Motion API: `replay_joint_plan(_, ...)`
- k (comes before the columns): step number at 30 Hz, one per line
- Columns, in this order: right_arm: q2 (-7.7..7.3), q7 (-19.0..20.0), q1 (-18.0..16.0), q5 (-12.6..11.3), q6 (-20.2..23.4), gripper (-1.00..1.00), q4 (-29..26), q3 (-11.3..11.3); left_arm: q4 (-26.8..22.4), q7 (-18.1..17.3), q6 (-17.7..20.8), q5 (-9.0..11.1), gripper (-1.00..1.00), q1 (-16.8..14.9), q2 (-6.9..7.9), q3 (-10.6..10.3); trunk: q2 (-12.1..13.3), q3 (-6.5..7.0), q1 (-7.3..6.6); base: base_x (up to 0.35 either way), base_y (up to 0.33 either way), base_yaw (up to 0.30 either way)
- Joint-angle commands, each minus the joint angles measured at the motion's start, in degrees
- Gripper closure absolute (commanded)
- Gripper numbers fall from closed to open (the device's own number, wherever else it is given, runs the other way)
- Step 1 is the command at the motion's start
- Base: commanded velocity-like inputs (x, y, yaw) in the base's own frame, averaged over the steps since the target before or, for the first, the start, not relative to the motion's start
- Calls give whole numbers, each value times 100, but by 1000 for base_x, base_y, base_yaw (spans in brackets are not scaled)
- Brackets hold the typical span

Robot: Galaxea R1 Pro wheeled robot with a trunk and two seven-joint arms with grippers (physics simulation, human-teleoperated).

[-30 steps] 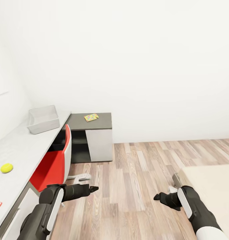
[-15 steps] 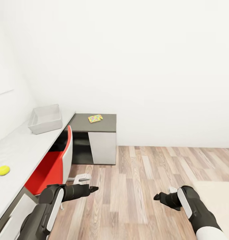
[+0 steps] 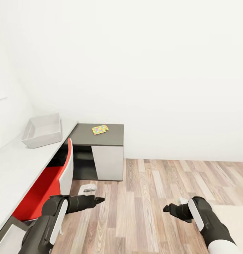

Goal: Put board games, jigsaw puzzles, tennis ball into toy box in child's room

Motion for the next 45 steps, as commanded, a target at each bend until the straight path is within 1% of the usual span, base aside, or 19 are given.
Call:
replay_joint_plan(1, 0, 44, -5, 33, 25, -100, -4, -11, -4, 4, 47, 33, -100, -5, -7, 15, -11, -12, 6, 290, -113, 43)
replay_joint_plan(15, 0, 44, -5, 33, 25, -100, -4, -11, -1, 4, 47, 33, -100, -5, -8, 11, -11, -12, 6, 281, -104, 130)
replay_joint_plan(23, 0, 44, -5, 35, 25, -100, 0, -11, 4, 4, 47, 33, -100, -5, -10, 15, -11, -12, 6, 260, -221, 215)
replay_joint_plan(39, 0, 49, -5, 34, 25, -100, -1, -11, 5, 4, 47, 33, -100, -5, -10, 10, -11, -12, 6, 253, -223, 276)
replay_joint_plan(45, 0, 52, -5, 33, 25, -100, 0, -18, 5, 4, 47, 31, -100, -5, -10, 11, -11, -12, 6, 250, -222, 102)
